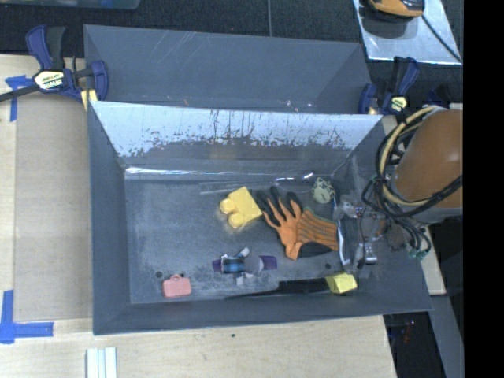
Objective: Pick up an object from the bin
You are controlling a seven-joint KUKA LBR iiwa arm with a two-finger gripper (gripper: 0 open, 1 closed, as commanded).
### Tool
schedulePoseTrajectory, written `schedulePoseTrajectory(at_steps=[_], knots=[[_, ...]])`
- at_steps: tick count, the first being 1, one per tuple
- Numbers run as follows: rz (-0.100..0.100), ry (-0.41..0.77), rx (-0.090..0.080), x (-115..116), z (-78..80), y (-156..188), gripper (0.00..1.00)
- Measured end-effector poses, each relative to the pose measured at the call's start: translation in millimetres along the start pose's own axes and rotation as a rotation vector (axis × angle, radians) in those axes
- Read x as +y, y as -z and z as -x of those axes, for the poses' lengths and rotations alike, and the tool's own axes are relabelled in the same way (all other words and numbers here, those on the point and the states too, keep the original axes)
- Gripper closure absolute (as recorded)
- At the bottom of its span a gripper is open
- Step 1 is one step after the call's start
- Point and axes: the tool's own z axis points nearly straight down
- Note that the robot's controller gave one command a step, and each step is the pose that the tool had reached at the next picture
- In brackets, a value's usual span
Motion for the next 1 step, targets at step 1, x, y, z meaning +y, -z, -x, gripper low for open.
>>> schedulePoseTrajectory(at_steps=[1], knots=[[-0.001, 0.116, -0.003, 30.5, -14.4, -59.5, 0.0]])
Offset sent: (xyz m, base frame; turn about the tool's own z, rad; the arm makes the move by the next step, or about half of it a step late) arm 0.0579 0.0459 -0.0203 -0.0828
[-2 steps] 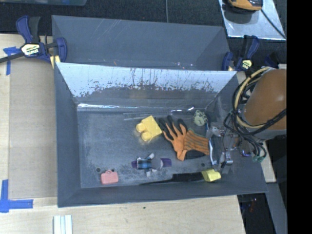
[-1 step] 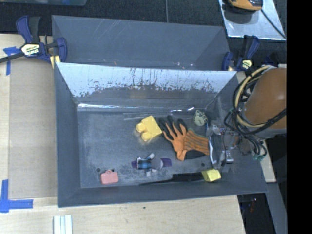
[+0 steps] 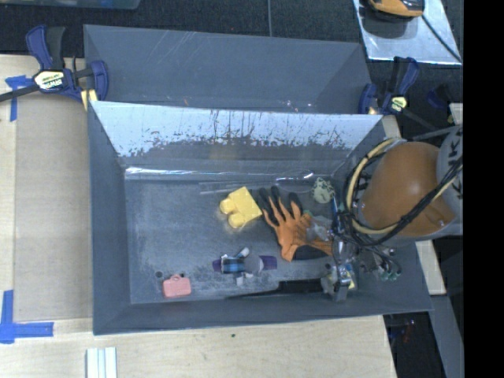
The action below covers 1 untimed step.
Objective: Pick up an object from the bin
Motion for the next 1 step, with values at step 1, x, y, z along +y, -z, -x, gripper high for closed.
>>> schedulePoseTrajectory(at_steps=[1], knots=[[-0.004, -0.034, -0.012, 5.8, 77.5, 41.2, 0.0]])
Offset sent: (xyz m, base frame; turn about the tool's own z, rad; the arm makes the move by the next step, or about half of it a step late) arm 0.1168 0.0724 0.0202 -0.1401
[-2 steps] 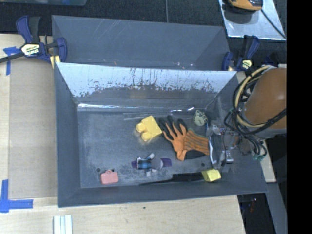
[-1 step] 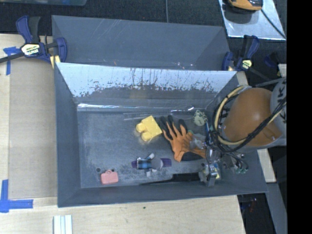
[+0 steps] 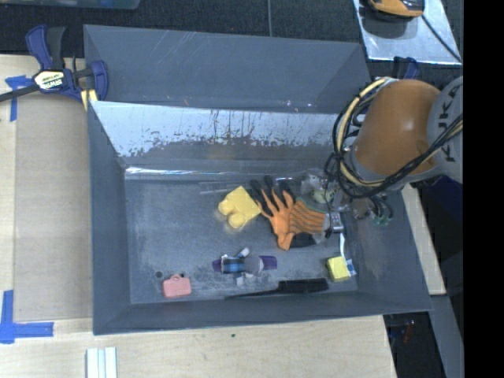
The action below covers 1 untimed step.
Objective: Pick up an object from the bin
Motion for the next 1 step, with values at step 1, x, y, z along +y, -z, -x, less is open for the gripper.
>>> schedulePoseTrajectory(at_steps=[1], knots=[[0.007, 0.174, 0.017, 52.5, 45.1, -19.6, 0.0]])
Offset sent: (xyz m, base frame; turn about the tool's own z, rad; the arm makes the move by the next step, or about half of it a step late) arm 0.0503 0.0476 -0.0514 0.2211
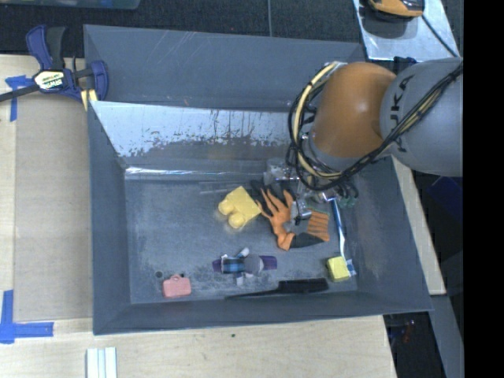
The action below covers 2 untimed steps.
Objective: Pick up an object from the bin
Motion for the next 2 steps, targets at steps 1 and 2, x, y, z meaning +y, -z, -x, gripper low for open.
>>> schedulePoseTrajectory(at_steps=[1, 2], knots=[[-0.004, -0.387, -0.014, -8, 6.6, -26, 0.0], [-0.001, -0.119, -0.015, 6, -13.2, -29, 1.0]])
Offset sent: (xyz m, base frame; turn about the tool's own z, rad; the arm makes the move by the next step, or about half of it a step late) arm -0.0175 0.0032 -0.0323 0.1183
